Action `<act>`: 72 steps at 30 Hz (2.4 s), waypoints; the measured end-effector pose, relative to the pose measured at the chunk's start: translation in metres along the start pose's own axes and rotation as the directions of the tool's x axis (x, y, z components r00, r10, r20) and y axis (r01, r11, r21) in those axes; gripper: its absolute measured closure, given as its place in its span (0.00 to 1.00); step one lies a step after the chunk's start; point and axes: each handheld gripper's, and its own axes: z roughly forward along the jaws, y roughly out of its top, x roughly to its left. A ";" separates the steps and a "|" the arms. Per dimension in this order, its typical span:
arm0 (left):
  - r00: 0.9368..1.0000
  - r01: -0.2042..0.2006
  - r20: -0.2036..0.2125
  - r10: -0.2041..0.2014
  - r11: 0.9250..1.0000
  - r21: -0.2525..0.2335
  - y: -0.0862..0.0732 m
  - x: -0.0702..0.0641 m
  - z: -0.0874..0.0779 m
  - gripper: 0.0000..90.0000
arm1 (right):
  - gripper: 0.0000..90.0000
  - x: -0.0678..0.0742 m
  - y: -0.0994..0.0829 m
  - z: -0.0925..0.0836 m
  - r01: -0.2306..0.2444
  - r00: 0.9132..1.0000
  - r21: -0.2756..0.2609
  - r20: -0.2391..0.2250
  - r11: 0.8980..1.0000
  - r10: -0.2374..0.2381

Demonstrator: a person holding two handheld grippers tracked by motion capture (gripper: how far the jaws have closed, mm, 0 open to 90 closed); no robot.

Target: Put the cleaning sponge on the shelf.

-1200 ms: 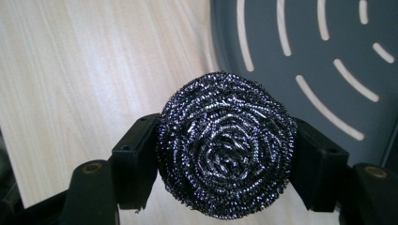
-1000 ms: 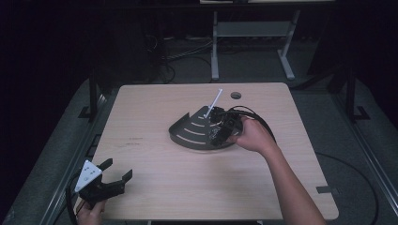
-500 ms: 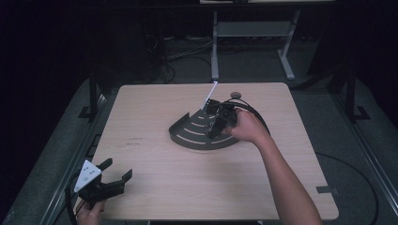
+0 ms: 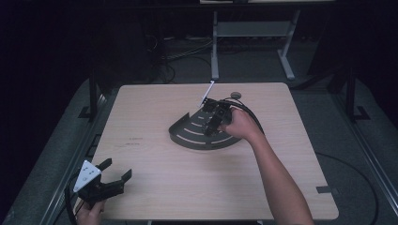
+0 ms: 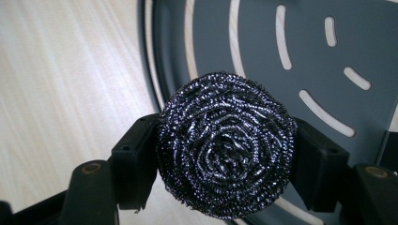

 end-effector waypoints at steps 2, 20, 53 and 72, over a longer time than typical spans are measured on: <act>1.000 -0.005 0.002 0.005 1.000 0.003 0.000 0.000 0.000 0.15 | 0.35 -0.003 0.001 0.005 -0.012 1.000 0.007 0.005 1.000 0.012; 1.000 -0.011 -0.004 0.011 1.000 0.006 0.000 -0.001 0.000 0.15 | 0.35 -0.020 0.007 0.030 -0.072 0.997 0.003 0.030 0.997 0.072; 1.000 -0.029 -0.003 0.029 1.000 0.006 0.001 -0.003 0.001 0.15 | 0.34 -0.033 0.009 0.062 -0.173 0.984 0.012 0.048 0.985 0.172; 0.999 -0.033 -0.008 0.033 0.999 0.006 0.001 -0.005 0.000 0.15 | 0.34 -0.033 0.009 0.054 -0.179 0.983 -0.019 0.045 0.984 0.180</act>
